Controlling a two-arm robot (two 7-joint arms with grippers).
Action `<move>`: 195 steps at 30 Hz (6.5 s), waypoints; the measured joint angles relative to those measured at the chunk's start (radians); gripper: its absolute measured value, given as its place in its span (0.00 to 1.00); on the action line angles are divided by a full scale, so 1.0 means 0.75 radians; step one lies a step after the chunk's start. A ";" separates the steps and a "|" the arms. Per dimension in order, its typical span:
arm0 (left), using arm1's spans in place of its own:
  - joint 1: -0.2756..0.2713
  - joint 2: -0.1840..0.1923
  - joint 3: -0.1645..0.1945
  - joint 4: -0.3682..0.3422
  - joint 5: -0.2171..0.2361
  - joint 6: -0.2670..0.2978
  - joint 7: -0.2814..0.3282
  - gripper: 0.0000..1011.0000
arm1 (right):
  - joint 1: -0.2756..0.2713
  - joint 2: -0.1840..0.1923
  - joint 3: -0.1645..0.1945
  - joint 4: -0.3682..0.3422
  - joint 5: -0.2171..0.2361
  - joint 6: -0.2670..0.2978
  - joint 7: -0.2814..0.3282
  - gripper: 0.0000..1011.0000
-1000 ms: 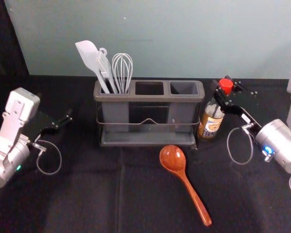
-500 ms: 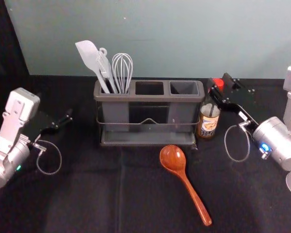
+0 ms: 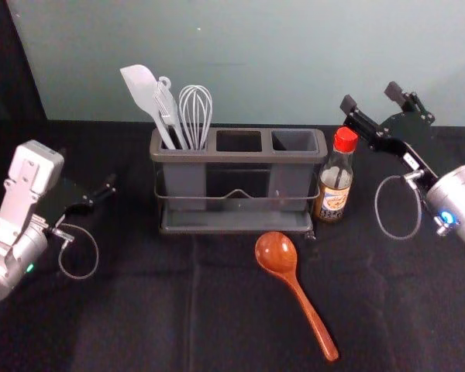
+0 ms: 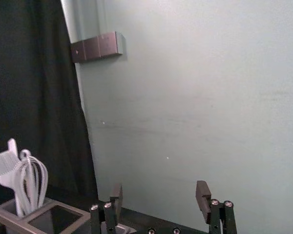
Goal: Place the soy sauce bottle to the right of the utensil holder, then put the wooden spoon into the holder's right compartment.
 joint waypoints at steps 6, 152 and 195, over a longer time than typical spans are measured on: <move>0.000 0.000 0.000 0.000 0.000 0.000 0.000 0.99 | -0.060 0.036 -0.001 -0.107 0.007 0.005 0.018 0.99; 0.000 0.000 0.000 0.000 0.000 0.000 0.000 0.99 | -0.033 -0.241 -0.283 -0.169 -0.557 1.278 -0.185 0.99; 0.000 0.000 0.000 0.000 0.000 0.000 0.000 0.99 | -0.365 -0.029 0.013 -0.624 -0.363 0.774 0.174 0.83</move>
